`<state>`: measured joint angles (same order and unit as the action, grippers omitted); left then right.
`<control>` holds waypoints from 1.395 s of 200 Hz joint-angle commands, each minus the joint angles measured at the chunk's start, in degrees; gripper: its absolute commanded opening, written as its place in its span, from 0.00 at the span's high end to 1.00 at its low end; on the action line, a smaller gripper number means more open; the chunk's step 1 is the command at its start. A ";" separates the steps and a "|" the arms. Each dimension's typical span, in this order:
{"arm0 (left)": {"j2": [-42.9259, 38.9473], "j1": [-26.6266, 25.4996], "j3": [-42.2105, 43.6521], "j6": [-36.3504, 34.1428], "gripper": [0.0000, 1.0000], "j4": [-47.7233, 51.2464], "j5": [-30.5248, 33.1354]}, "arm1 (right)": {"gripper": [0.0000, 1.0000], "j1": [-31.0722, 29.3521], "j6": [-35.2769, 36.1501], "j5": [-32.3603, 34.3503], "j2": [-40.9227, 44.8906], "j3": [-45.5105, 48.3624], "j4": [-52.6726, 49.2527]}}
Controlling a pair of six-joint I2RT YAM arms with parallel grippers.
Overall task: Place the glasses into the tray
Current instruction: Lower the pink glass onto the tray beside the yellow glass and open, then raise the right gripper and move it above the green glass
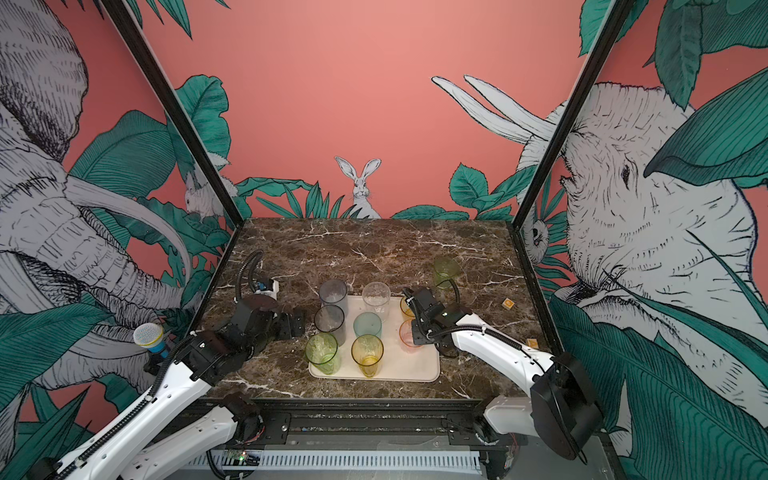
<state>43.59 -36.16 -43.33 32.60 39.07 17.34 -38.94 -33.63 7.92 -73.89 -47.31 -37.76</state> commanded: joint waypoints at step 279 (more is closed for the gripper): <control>1.19 0.39 -1.32 0.09 0.01 0.39 1.73 | 0.47 26.90 12.84 -2.03 -15.76 -27.18 5.91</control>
<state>45.21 -36.16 -43.35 32.53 39.07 17.93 -14.11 -20.75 7.90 -86.56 -71.90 -35.92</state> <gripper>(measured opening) 0.993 0.529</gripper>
